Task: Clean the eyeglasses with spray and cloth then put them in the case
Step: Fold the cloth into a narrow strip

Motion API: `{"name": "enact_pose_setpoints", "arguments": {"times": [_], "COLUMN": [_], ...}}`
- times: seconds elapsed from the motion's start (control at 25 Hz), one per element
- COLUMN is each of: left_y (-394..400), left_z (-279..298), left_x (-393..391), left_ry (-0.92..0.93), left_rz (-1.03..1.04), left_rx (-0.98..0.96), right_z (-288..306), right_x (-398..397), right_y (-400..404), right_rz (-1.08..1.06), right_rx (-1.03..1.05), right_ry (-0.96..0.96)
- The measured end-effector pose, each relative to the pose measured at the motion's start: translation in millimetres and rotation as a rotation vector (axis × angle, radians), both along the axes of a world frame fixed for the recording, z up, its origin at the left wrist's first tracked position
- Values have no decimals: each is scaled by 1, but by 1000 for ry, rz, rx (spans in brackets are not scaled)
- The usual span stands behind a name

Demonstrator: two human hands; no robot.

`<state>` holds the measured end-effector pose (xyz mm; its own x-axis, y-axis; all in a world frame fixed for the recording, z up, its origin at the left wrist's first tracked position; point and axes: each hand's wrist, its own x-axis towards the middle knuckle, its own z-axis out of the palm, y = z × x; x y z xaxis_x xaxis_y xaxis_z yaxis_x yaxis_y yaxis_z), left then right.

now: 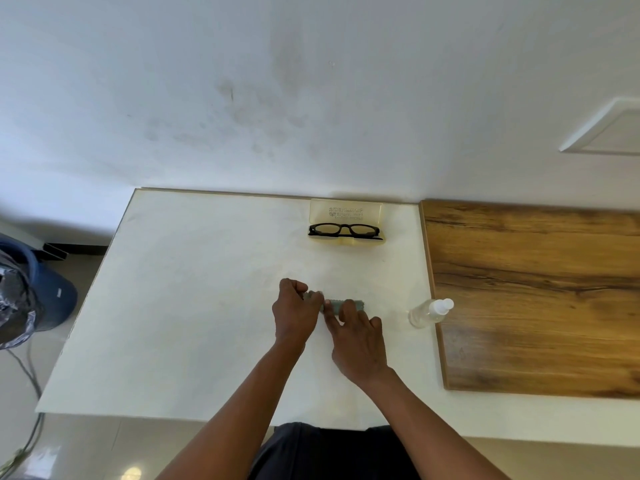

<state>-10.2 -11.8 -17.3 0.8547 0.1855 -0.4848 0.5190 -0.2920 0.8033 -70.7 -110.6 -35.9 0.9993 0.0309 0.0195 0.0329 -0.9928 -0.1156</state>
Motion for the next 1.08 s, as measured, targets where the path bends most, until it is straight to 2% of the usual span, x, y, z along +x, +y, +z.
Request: {"name": "enact_pose_setpoints", "arguments": {"times": [0.08,0.24,0.28,0.36,0.48,0.6,0.76,1.08], "left_y": [-4,-18,-22,-29,-31,-23,-6,-9], "left_z": [5,10,10,9,7,2,-10,-17], "left_x": [-4,-12,-14,-20,-27,-28,-16,-7], "left_ry": [-82,-210,-223,-247,-294,-299,-156,5], "left_rz": [-60,-194,-233,-327,-437,-366,-172,-278], "left_rx": [59,160,169,213,287,242,256,305], "right_z": [2,16,18,20,15,10,6,2], "right_x": [6,25,28,31,33,32,29,28], "right_y": [-2,-13,-16,-21,-29,-33,-36,-38], "right_rz": [-118,-680,-755,-804,-818,-841,-764,-634], "right_rx": [356,1255,1414,1560,1524,1381,1193,950], "right_ry": [159,249,290,343,377,360,268,145]}}
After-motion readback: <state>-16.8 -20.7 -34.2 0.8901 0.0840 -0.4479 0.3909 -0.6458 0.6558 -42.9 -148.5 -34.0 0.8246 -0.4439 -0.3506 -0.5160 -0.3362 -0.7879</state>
